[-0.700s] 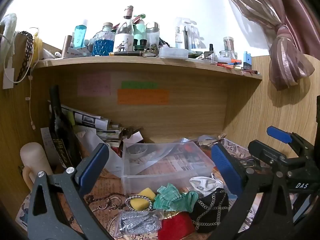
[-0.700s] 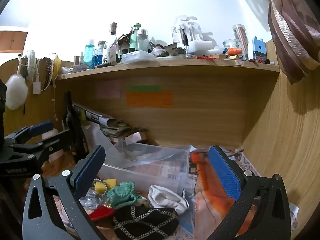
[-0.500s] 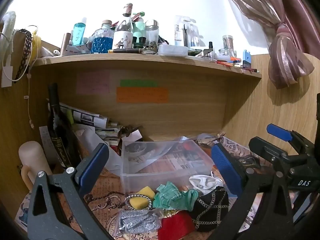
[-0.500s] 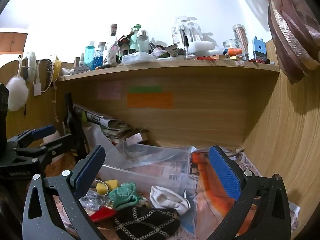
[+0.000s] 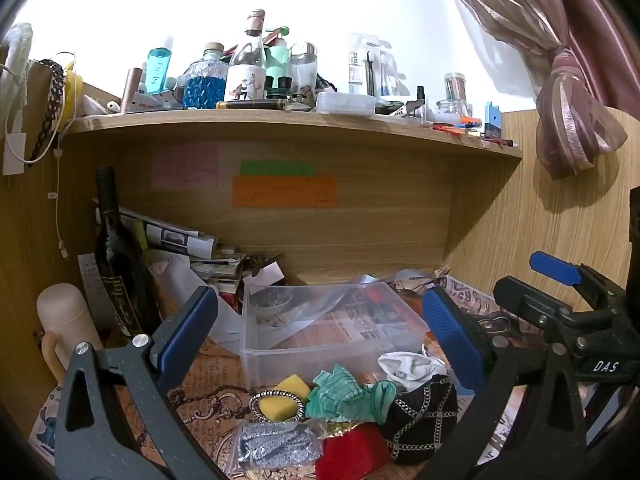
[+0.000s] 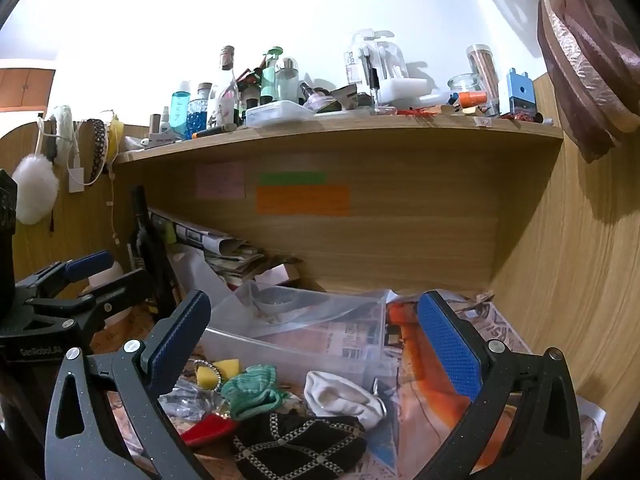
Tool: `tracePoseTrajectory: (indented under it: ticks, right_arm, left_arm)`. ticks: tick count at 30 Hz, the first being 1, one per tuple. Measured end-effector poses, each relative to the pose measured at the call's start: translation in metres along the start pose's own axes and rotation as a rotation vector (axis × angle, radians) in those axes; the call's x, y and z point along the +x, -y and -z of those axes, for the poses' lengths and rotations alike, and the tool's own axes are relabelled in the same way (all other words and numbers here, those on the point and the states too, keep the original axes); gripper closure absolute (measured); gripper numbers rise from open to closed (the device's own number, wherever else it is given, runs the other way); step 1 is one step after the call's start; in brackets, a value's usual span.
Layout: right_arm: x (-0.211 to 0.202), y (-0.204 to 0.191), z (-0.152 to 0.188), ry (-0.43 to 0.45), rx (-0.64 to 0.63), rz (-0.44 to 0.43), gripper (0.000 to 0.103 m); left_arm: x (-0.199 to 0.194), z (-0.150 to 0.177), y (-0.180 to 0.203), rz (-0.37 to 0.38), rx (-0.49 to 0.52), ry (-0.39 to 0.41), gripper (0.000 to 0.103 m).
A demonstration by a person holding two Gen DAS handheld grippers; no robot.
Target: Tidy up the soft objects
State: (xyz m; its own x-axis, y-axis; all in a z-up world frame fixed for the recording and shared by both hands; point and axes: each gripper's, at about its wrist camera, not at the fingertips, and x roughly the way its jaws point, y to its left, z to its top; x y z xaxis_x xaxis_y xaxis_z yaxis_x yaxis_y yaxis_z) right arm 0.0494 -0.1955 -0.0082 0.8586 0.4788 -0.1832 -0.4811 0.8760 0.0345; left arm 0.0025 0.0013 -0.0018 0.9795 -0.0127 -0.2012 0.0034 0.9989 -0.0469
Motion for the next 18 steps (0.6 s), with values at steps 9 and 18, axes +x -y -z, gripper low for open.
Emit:
tracePoseTrajectory:
  ticks: [9, 18]
  right_arm:
    - [-0.0021, 0.0011, 0.0013, 0.007, 0.01, -0.003, 0.0]
    - [-0.0019, 0.0021, 0.0005, 0.006, 0.013, -0.005, 0.0]
  left_arm:
    - [0.0, 0.0011, 0.0003, -0.001, 0.0, 0.002, 0.0]
    - [0.0008, 0.0009, 0.0003, -0.002, 0.0, 0.003, 0.0]
